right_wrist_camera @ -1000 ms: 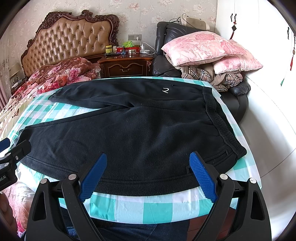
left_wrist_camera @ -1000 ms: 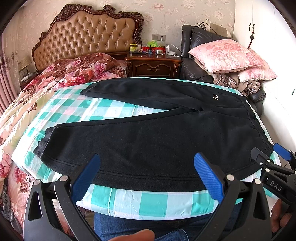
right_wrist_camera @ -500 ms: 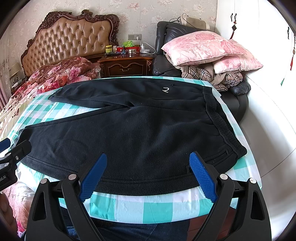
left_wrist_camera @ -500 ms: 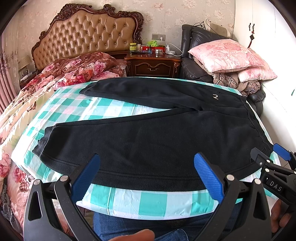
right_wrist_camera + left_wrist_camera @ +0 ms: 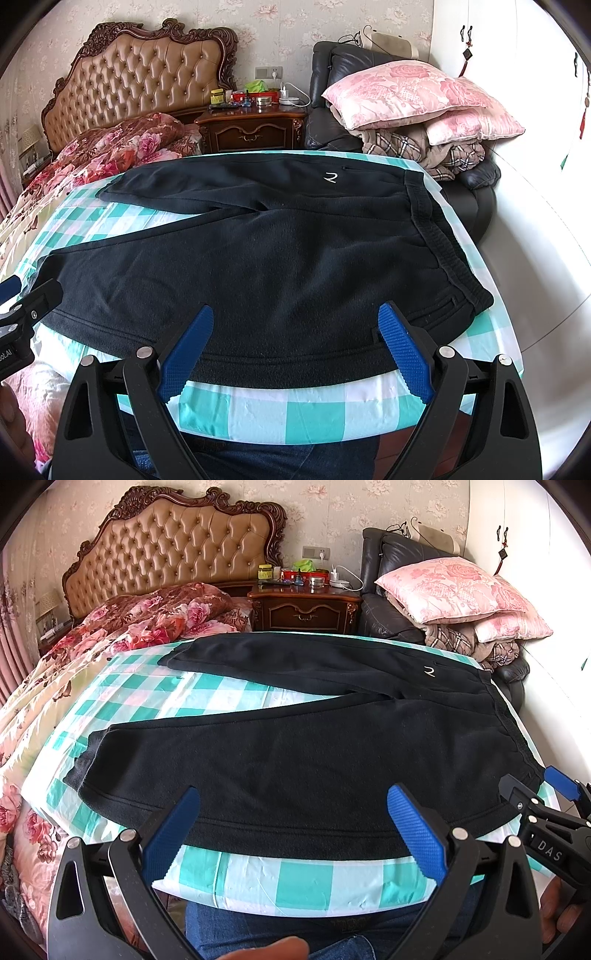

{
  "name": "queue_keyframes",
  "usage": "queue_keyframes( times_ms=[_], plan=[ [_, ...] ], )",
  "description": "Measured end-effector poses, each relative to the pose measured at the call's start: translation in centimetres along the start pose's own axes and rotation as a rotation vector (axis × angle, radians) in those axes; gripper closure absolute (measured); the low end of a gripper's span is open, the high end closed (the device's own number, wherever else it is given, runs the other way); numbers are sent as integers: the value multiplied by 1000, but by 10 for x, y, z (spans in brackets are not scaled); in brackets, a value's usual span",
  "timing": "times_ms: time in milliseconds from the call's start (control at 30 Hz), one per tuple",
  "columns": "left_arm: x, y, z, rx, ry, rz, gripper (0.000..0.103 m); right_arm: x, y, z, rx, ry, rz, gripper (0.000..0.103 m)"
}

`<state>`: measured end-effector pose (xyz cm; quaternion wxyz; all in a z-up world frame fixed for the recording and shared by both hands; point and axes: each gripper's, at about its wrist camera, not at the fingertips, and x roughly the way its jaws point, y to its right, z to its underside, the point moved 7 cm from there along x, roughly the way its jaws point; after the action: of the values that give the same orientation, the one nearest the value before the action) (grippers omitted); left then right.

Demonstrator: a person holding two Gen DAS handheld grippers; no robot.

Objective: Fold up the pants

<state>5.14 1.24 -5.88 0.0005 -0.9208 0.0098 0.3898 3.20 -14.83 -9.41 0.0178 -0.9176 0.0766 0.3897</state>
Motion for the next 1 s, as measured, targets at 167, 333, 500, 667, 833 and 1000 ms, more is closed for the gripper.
queue_keyframes(
  times_ms=[167, 333, 500, 667, 833, 1000],
  plan=[
    [0, 0, 0, 0, 0, 0, 1, 0, 0, 0, 0, 0, 0, 15],
    [1, -1, 1, -1, -1, 1, 1, 0, 1, -1, 0, -1, 0, 15],
    [1, -1, 1, -1, -1, 1, 1, 0, 0, -1, 1, -2, 0, 15],
    [3, -1, 2, -8, -3, 14, 1, 2, 0, -2, 5, -8, -13, 15],
    [10, 2, 10, -43, 17, 91, 1, 18, 29, -3, 102, -52, -108, 15],
    [22, 1, 9, -58, 14, 155, 1, 57, 98, -46, 117, -59, 14, 15]
  ],
)
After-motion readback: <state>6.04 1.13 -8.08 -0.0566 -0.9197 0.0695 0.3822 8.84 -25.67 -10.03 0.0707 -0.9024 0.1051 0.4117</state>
